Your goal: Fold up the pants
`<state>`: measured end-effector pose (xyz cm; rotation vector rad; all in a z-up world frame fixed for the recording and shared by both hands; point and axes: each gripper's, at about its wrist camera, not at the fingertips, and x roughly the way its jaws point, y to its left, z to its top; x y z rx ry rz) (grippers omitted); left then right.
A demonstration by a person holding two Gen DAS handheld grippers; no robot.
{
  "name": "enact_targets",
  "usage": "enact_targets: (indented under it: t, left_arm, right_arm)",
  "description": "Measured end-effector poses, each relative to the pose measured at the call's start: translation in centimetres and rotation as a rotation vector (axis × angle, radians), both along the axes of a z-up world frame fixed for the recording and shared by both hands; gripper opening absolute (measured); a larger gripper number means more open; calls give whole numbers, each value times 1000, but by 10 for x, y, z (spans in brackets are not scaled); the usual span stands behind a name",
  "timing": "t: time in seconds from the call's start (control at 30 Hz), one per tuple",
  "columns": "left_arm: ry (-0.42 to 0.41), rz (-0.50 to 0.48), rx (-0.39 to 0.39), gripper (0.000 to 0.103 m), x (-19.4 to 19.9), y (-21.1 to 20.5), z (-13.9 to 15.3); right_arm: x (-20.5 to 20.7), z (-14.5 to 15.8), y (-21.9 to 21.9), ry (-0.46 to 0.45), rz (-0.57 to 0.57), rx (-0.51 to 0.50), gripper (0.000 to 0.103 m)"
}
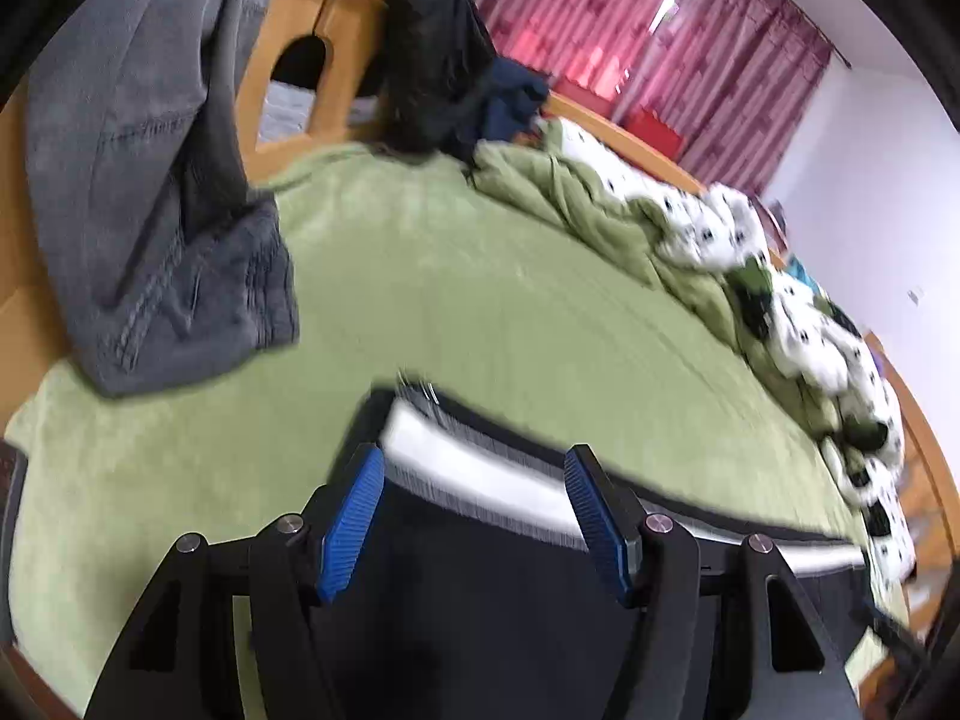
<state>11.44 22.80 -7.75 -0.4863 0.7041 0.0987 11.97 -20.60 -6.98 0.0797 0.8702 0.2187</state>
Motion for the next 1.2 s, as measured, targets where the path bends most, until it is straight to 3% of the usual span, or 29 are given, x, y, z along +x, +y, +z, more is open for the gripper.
enact_targets:
  t: [0.27,0.47,0.63,0.73,0.77,0.8,0.87,0.97,1.03,1.13,1.2]
  left_arm:
    - [48,-160,-261,61,-88,-38,-65]
    - [26,-59,-535,60,-110,-37,-129]
    - [-69,31,-641,59,-101,-21,-139]
    - [-71,93,-656,36,-89,-14,-144]
    - [-50,110,-639,12,-84,-11,-145]
    - [-28,114,-617,8,-79,-7,-143]
    - [-57,97,-587,7,-83,2,-128]
    - [-93,61,-352,8,-94,-2,-95]
    - [-26,72,-289,9,-91,-8,-102]
    - [114,101,-330,16,-88,-8,-129]
    - [89,104,-338,19,-99,-5,-127]
  right_arm:
    - [7,-1,-9,13,-26,101,56]
    - [10,-4,-4,39,-6,139,56]
    - [6,-1,4,17,27,118,56]
    - [5,-1,3,12,33,119,56]
    - [4,-1,3,10,33,117,56]
    - [4,-1,2,8,33,111,56]
    - [3,-1,1,1,31,99,56]
    - [1,-2,-1,0,42,91,56]
    - [1,-3,-2,0,50,80,56]
    - [2,-4,-6,1,48,70,56]
    - [3,-5,-10,11,43,86,56]
